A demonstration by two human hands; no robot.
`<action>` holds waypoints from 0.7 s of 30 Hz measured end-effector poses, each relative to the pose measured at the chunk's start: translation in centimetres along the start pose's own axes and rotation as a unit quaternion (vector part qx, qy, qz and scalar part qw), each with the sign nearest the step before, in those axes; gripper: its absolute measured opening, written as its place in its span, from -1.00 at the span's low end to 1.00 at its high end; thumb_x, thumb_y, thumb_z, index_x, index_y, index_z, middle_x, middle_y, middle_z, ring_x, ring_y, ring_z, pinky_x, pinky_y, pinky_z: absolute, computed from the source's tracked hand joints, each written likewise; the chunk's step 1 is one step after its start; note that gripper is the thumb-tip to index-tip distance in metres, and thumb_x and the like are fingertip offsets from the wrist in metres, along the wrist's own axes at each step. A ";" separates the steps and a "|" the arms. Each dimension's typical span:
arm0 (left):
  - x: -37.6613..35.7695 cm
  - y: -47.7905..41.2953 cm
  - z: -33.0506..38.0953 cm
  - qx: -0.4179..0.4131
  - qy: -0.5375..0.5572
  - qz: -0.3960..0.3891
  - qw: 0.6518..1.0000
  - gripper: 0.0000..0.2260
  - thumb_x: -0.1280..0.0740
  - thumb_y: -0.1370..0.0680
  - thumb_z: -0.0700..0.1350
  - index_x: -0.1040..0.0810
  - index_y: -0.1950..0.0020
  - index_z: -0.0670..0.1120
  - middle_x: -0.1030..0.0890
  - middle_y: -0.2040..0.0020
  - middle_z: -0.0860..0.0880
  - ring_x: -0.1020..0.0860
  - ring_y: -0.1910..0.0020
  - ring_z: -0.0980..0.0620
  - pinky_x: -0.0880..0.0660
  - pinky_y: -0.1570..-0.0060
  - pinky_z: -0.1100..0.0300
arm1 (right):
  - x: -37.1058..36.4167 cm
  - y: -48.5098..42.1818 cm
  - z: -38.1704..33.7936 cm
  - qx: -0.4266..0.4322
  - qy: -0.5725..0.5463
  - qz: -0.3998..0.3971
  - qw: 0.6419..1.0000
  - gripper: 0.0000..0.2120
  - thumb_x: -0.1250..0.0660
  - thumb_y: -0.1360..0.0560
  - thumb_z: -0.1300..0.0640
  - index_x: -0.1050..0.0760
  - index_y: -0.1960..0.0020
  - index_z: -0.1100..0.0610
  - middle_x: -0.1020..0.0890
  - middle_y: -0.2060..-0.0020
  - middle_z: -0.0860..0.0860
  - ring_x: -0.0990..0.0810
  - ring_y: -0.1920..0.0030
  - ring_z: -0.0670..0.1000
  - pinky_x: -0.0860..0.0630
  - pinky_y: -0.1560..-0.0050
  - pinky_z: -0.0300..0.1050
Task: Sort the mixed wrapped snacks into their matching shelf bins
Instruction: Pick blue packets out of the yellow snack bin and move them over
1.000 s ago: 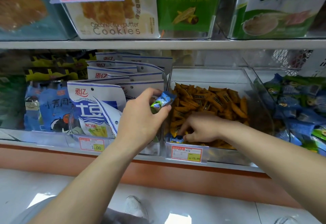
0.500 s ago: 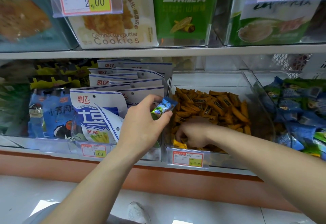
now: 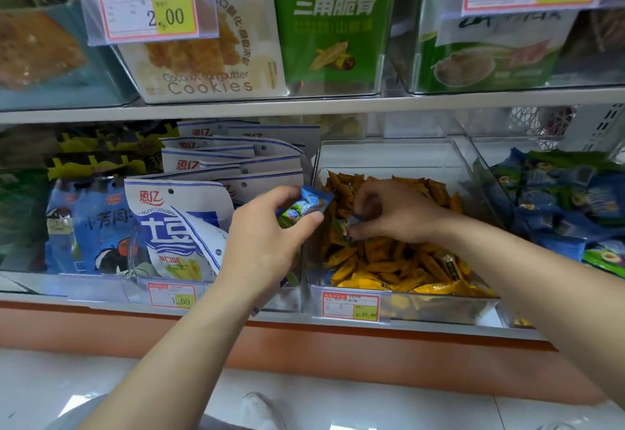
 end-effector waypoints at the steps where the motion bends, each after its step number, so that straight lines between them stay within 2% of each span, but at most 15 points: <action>1: -0.1 -0.1 0.2 -0.001 0.003 -0.001 1.000 -0.64 -0.49 -0.46 0.07 -0.62 -0.22 0.02 -0.64 -0.01 0.14 -0.57 0.07 0.30 -0.38 0.13 0.60 | 0.5 0.3 0.0 -0.006 -0.019 0.013 1.000 -0.67 -0.60 -0.30 -0.03 -0.48 0.08 -0.09 -0.60 0.17 -0.11 -0.59 0.15 -0.11 -0.48 0.18 -0.21; 3: -0.5 -0.2 0.8 0.005 0.033 -0.005 0.999 -0.60 -0.53 -0.42 0.05 -0.60 -0.23 0.03 -0.63 0.01 0.16 -0.56 0.07 0.36 -0.42 0.11 0.56 | 1.4 0.9 -0.2 -0.015 -0.052 0.030 0.998 -0.64 -0.58 -0.34 0.00 -0.47 -0.03 -0.12 -0.58 0.10 -0.07 -0.59 0.10 -0.06 -0.51 0.09 -0.16; 6: -1.6 0.0 2.1 0.019 0.098 0.001 0.995 -0.67 -0.59 -0.36 0.00 -0.53 -0.02 0.10 -0.63 0.11 0.18 -0.58 0.14 0.34 -0.55 0.09 0.30 | 2.3 2.8 -0.7 -0.052 -0.158 0.069 0.984 -0.77 -0.50 -0.44 0.05 -0.53 -0.02 -0.16 -0.61 -0.02 -0.05 -0.64 0.00 -0.02 -0.61 0.08 -0.12; 8: -2.9 0.2 3.4 0.012 0.137 -0.005 0.991 -0.74 -0.59 -0.37 -0.03 -0.53 0.08 0.09 -0.64 0.16 0.13 -0.56 0.26 0.22 -0.57 0.17 0.16 | 2.3 4.7 -0.6 -0.101 -0.326 0.086 0.936 -0.80 -0.42 -0.51 0.19 -0.55 -0.05 -0.08 -0.63 -0.05 0.08 -0.70 0.05 0.11 -0.67 0.14 -0.02; 10: -4.4 0.6 4.9 -0.006 0.174 -0.012 0.985 -0.79 -0.57 -0.39 -0.05 -0.58 0.09 0.07 -0.65 0.18 0.11 -0.55 0.29 0.14 -0.54 0.21 0.18 | 2.3 6.8 -0.7 -0.141 -0.477 0.084 0.863 -0.77 -0.28 -0.59 0.26 -0.50 -0.21 0.06 -0.66 -0.07 0.17 -0.71 0.07 0.21 -0.67 0.24 -0.01; 12: -6.0 1.0 6.5 -0.028 0.185 -0.023 0.982 -0.82 -0.57 -0.40 -0.03 -0.61 0.09 0.07 -0.65 0.16 0.15 -0.57 0.24 0.17 -0.51 0.18 0.27 | 2.7 8.8 -0.7 -0.153 -0.562 0.083 0.808 -0.74 -0.17 -0.65 0.18 -0.47 -0.30 0.13 -0.66 -0.12 0.19 -0.70 0.00 0.22 -0.65 0.21 0.04; 14: -7.9 1.8 8.1 -0.040 0.177 -0.037 0.983 -0.81 -0.56 -0.39 0.01 -0.62 0.07 0.09 -0.64 0.11 0.13 -0.58 0.15 0.17 -0.51 0.11 0.27 | 3.1 10.5 -0.7 -0.144 -0.615 0.078 0.771 -0.66 -0.13 -0.66 0.01 -0.50 -0.29 0.17 -0.65 -0.14 0.21 -0.67 -0.09 0.20 -0.62 0.03 0.18; 15: -8.7 2.1 8.9 -0.044 0.170 -0.038 0.984 -0.81 -0.56 -0.39 0.02 -0.63 0.07 0.11 -0.62 0.07 0.12 -0.56 0.11 0.18 -0.50 0.09 0.27 | 3.4 11.4 -0.5 -0.138 -0.620 0.082 0.768 -0.65 -0.16 -0.65 -0.03 -0.51 -0.26 0.18 -0.65 -0.13 0.21 -0.66 -0.11 0.19 -0.60 -0.03 0.23; 17: -10.2 2.6 10.2 -0.052 0.171 -0.042 0.983 -0.82 -0.56 -0.40 0.02 -0.65 0.05 0.12 -0.61 0.04 0.10 -0.55 0.06 0.22 -0.48 0.03 0.32 | 3.9 12.8 0.2 -0.131 -0.591 0.106 0.789 -0.73 -0.29 -0.60 0.06 -0.52 -0.22 0.20 -0.65 -0.11 0.20 -0.66 -0.12 0.15 -0.61 -0.04 0.21; 19: -11.5 2.7 11.3 -0.045 0.197 -0.096 0.975 -0.82 -0.54 -0.42 0.01 -0.68 0.00 0.12 -0.66 0.02 0.11 -0.59 0.02 0.23 -0.52 -0.06 0.23 | 4.7 14.1 1.5 -0.138 -0.565 0.141 0.801 -0.77 -0.33 -0.58 0.13 -0.51 -0.17 0.23 -0.63 0.03 0.17 -0.66 0.01 0.10 -0.62 -0.04 0.16; 21: -12.2 2.6 12.0 -0.051 0.197 -0.151 0.967 -0.78 -0.52 -0.46 -0.01 -0.67 -0.09 0.12 -0.69 0.02 0.17 -0.63 0.01 0.21 -0.57 -0.08 0.12 | 6.2 15.3 2.8 -0.147 -0.526 0.183 0.818 -0.77 -0.34 -0.57 0.14 -0.49 -0.19 0.20 -0.63 0.09 0.14 -0.66 0.16 0.07 -0.65 0.12 0.04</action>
Point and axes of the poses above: each hand's wrist, its own y-axis away from the middle knuckle, its own x-axis out of the back of the hand, z = x × y, the point moved 4 cm from there along -y, towards the middle knuckle
